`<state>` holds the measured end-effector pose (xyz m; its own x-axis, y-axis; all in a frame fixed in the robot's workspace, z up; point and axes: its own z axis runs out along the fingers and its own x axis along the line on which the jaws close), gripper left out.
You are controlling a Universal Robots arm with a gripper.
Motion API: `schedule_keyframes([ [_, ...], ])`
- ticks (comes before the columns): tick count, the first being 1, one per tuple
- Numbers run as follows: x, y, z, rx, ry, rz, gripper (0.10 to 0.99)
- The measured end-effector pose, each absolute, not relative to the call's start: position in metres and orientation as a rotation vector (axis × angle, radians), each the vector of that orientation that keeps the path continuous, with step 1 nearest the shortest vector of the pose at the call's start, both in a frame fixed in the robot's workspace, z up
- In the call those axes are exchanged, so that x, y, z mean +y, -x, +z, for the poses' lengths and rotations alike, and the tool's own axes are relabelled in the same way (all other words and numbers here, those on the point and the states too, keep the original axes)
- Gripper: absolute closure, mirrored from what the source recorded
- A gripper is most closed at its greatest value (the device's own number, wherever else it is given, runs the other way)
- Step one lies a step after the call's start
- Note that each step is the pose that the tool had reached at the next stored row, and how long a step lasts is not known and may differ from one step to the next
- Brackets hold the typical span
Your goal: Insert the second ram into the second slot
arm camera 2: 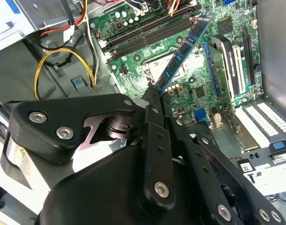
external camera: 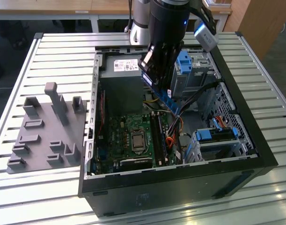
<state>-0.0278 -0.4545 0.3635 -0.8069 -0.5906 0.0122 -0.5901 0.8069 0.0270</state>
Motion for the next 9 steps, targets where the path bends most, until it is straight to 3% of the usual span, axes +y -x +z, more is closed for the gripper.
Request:
schedule_keyframes([
  [9, -0.4545, 0.0278, 0.3634, -2.996, -0.879, -0.035, 0.949],
])
